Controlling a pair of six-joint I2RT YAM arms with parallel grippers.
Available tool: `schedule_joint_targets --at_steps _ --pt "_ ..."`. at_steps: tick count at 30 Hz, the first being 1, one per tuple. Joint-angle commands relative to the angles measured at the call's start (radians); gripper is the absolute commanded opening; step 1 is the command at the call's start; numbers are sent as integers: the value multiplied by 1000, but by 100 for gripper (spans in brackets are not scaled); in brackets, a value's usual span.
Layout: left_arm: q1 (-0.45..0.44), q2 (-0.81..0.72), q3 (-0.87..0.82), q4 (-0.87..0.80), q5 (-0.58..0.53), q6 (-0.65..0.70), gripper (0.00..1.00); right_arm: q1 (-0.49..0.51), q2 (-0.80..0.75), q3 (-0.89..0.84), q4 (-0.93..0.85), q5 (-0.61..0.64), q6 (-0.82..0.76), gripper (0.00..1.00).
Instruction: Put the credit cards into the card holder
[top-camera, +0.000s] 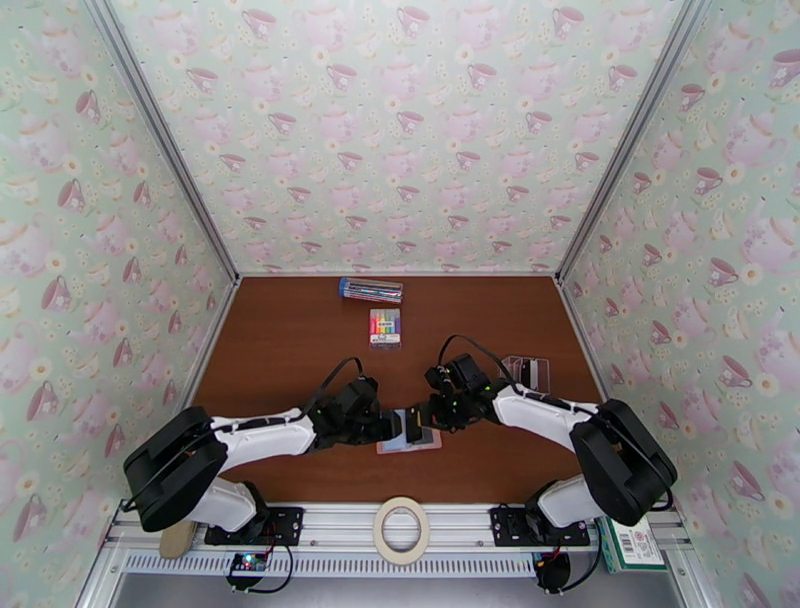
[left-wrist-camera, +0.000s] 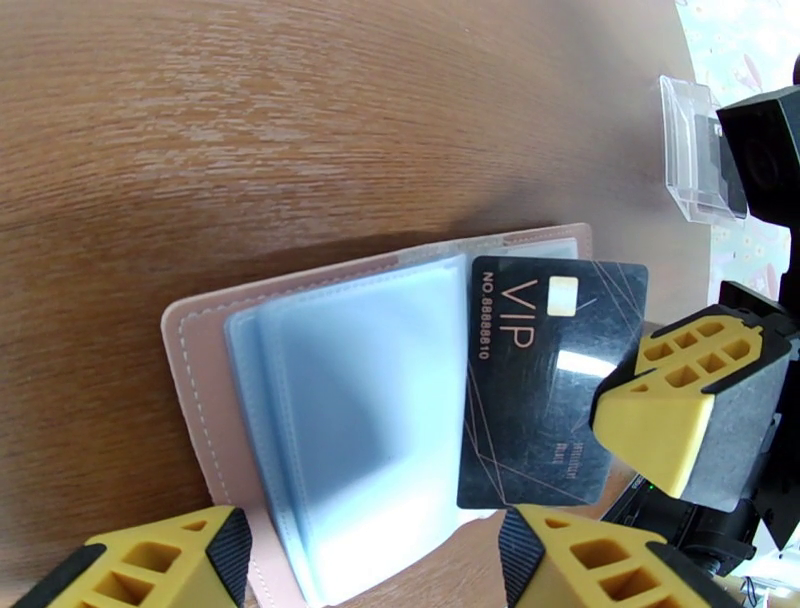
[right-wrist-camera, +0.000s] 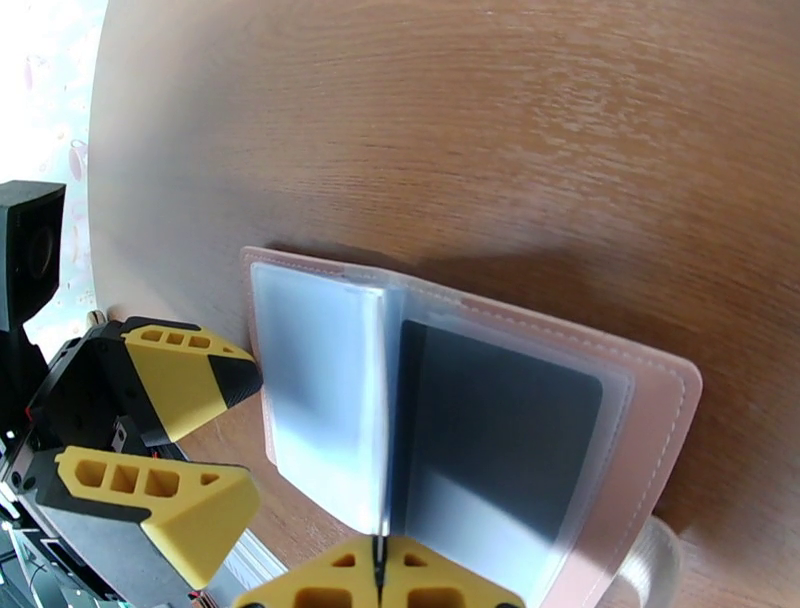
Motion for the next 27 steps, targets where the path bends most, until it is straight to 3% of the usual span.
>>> schedule_joint_targets --at_steps 1,27 --pt "-9 26 25 8 9 6 71 12 19 -8 14 -9 13 0" --pt "-10 5 24 -16 -7 13 71 13 69 -10 -45 -19 -10 0"
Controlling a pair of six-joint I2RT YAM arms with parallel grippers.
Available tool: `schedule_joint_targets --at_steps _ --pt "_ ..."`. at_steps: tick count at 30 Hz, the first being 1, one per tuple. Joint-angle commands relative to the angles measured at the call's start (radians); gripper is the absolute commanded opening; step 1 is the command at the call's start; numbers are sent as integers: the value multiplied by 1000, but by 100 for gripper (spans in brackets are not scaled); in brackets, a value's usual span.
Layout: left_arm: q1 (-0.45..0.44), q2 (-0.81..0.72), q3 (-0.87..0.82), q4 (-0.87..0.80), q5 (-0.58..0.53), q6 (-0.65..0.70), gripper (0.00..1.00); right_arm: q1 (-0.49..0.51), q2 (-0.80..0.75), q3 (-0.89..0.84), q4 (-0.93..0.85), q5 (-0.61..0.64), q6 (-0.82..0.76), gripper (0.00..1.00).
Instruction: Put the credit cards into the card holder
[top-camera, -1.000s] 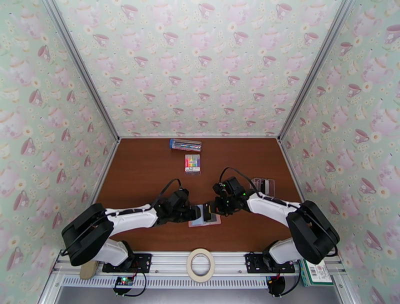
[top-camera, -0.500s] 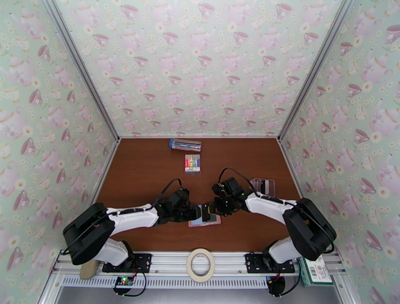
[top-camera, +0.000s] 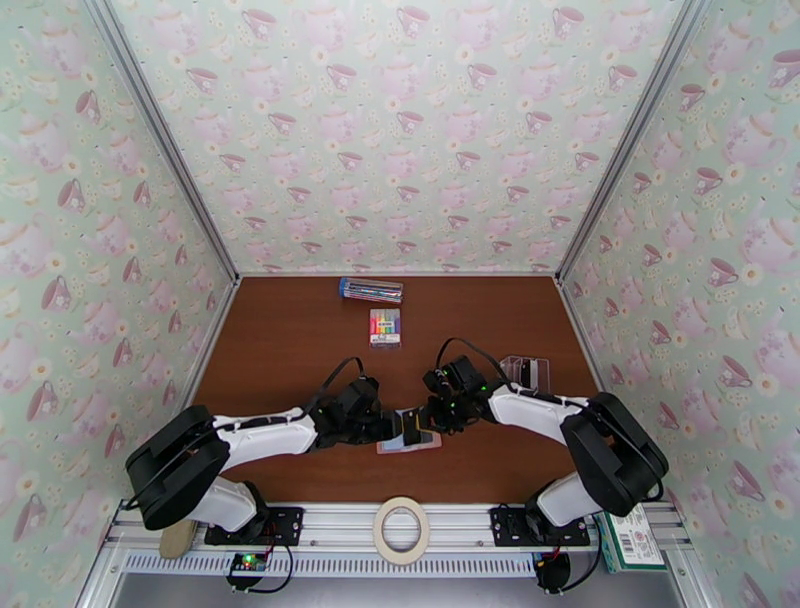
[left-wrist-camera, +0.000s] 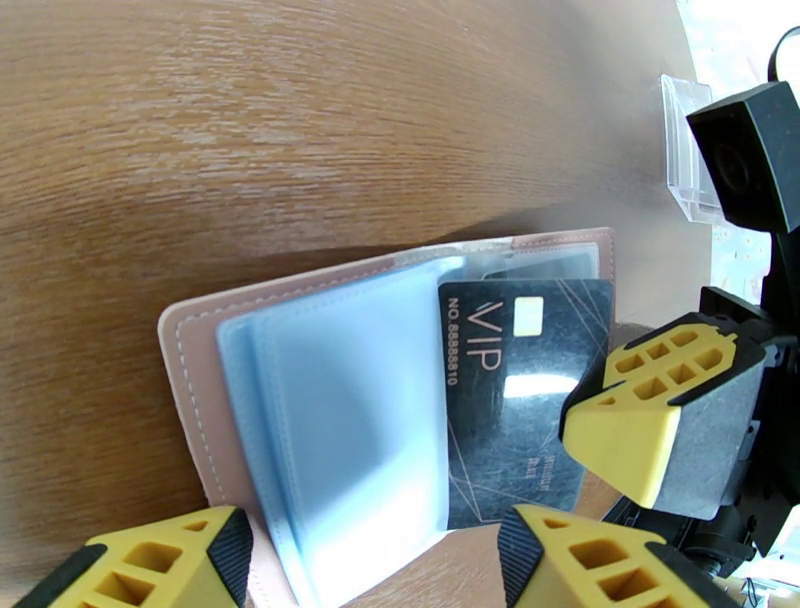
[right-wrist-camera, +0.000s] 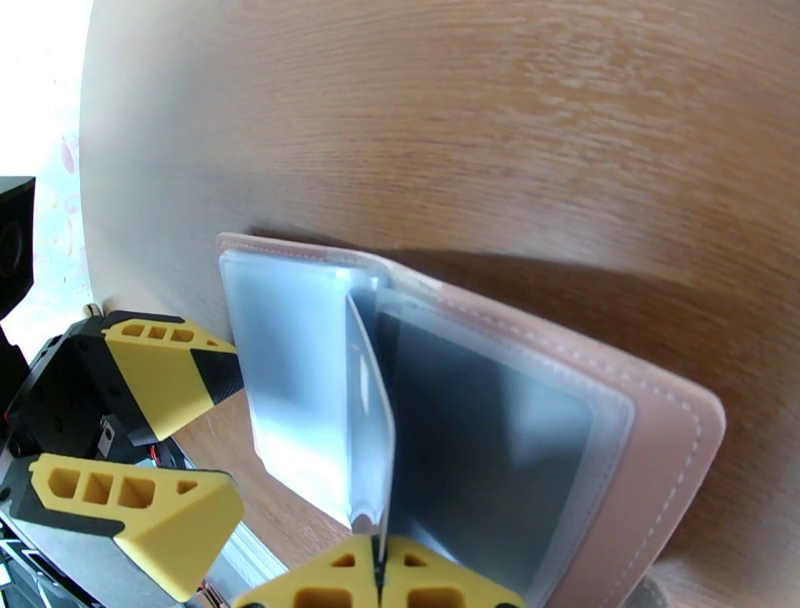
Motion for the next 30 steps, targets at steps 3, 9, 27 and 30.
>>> schedule_joint_targets --at_steps 3,9,27,30 --pt "-8 -2 17 -14 -6 13 71 8 39 -7 -42 0 -12 0" --pt "-9 0 19 -16 -7 12 71 9 54 -3 -36 -3 -11 0" --pt "-14 4 30 -27 -10 16 70 31 101 18 -13 0 5 0" --pt "-12 0 30 -30 -12 18 71 32 99 21 -19 1 3 0"
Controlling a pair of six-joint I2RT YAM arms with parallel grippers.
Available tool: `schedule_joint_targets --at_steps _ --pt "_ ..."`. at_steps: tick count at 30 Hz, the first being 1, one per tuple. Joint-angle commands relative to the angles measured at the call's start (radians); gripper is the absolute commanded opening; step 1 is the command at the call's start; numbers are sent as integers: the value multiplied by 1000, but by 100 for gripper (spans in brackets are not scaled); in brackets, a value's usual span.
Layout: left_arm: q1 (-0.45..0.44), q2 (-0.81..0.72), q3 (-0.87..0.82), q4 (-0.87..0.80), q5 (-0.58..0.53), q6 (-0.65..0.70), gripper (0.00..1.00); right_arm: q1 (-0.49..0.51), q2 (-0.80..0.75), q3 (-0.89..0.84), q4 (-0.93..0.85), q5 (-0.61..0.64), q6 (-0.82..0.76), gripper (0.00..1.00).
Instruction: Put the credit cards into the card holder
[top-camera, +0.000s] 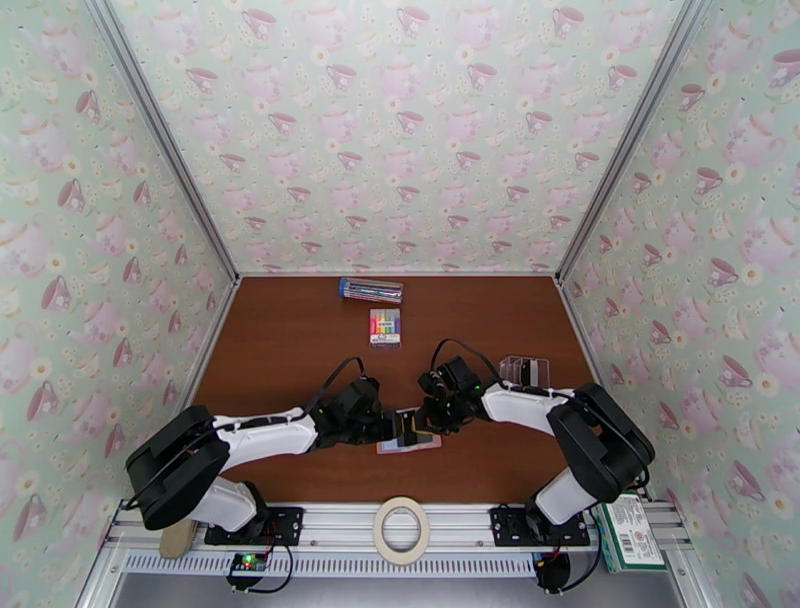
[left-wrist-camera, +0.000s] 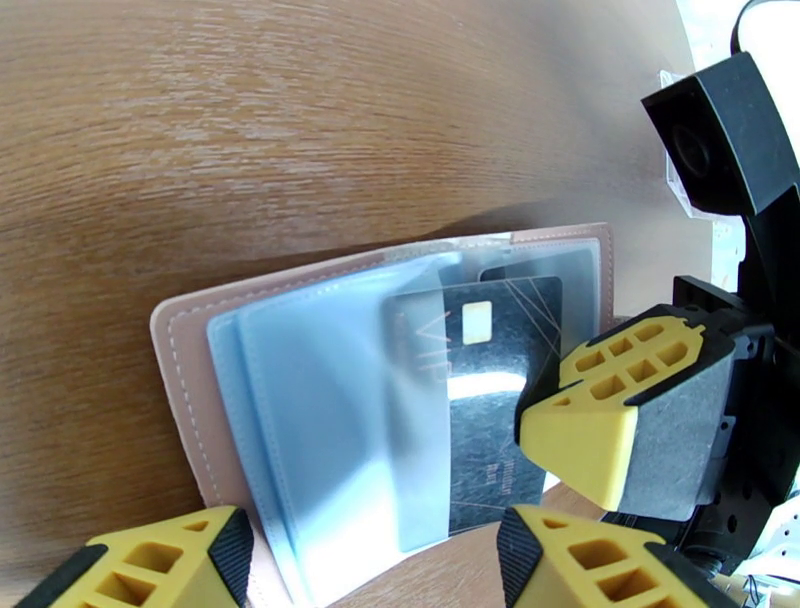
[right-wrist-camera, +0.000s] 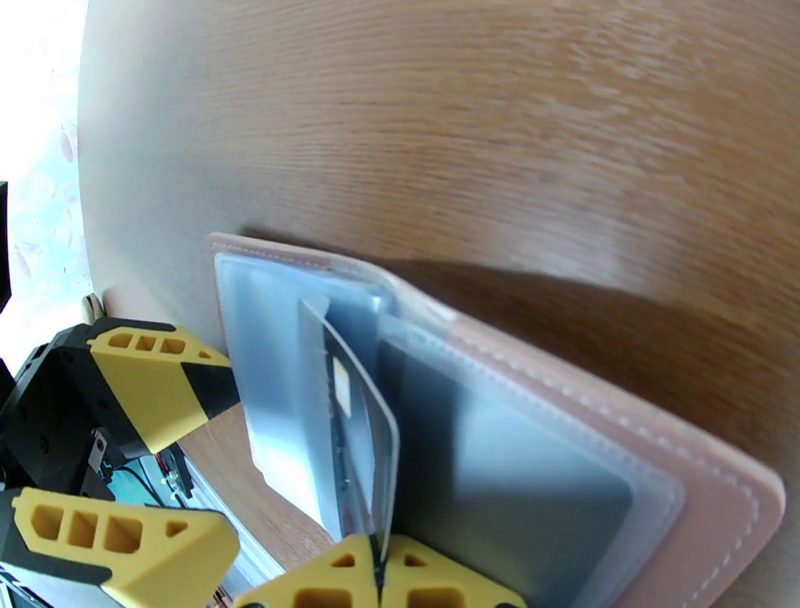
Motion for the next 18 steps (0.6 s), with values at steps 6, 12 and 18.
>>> schedule_joint_targets --at_steps 6,12,18 --pt "-7 0 26 -26 -14 14 71 15 2 11 -93 59 -8 5" --pt "-7 -5 28 -29 -14 17 71 15 -15 36 -136 90 -28 22" --pt "-9 -8 29 -35 -17 18 71 15 -39 56 -158 122 -22 28"
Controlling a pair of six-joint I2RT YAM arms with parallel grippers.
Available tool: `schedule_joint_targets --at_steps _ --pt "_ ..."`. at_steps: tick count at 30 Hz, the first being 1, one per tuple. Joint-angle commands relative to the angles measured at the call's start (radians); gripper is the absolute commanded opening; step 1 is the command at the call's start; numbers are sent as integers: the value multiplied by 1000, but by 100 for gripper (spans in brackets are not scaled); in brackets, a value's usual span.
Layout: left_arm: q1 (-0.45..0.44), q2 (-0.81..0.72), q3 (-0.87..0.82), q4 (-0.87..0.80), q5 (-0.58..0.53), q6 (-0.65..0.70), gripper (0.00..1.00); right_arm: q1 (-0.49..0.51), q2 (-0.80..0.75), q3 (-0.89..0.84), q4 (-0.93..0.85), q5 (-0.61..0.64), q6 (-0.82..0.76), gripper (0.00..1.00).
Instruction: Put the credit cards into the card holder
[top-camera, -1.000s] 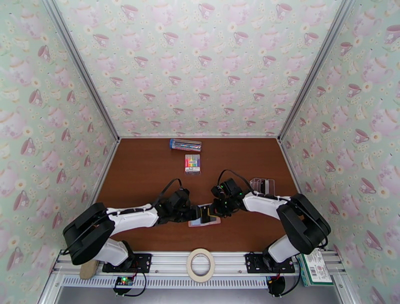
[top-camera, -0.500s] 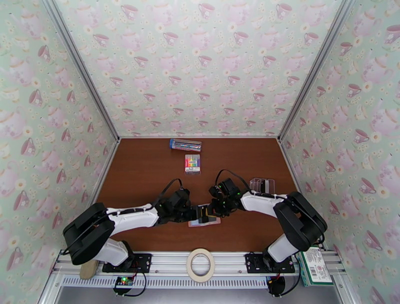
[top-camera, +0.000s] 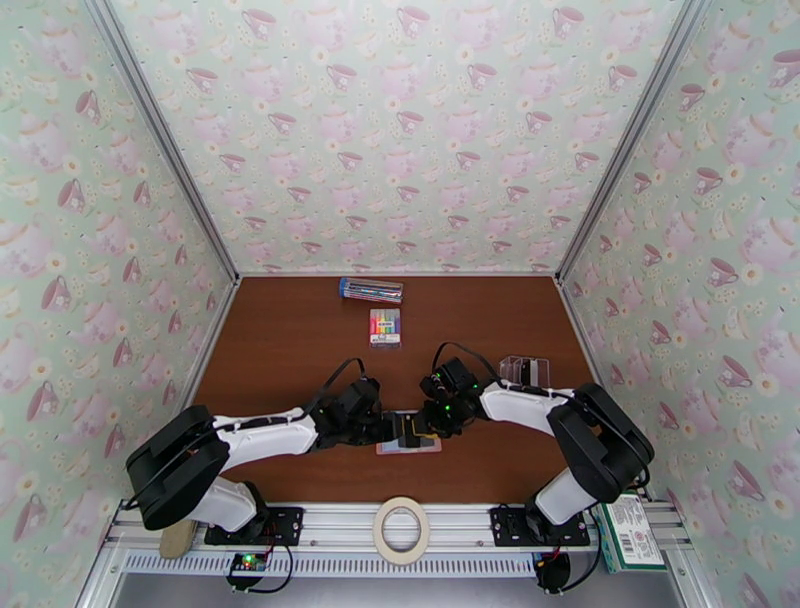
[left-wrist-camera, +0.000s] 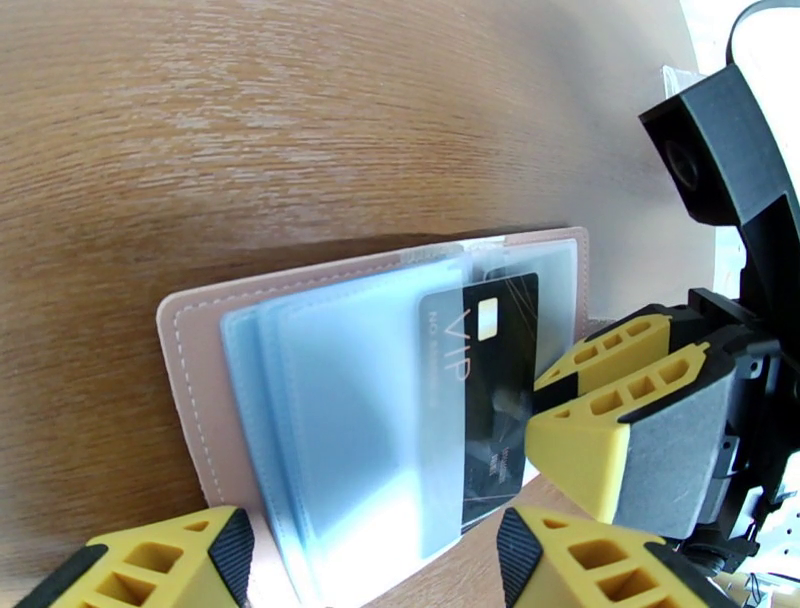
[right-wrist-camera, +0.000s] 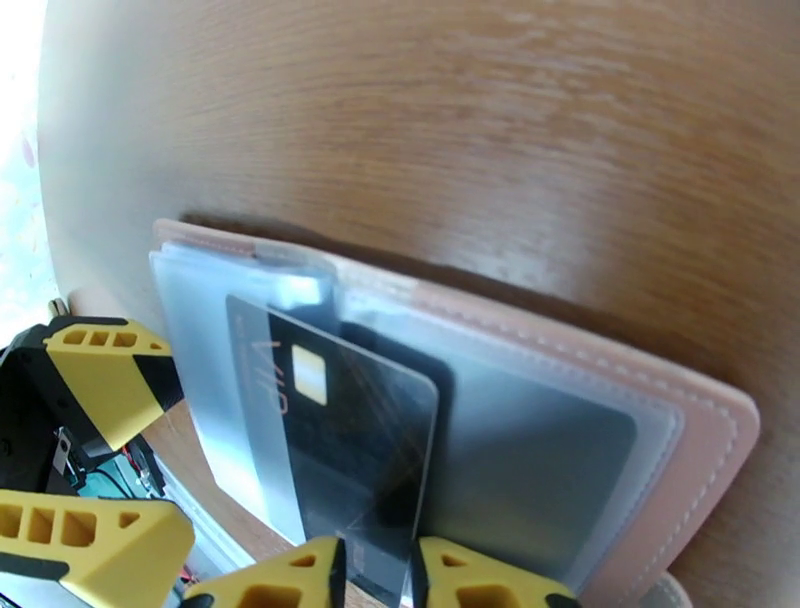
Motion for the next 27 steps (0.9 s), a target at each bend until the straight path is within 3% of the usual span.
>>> schedule_joint_targets --at_steps 1,12,27 --pt "-5 -6 28 -26 -16 18 71 5 -37 28 -42 49 -8 28" --pt "-8 2 32 -17 -13 20 71 19 -16 53 -51 110 10 28" --pt "-13 9 30 -9 -12 17 70 57 40 68 -24 118 37 21"
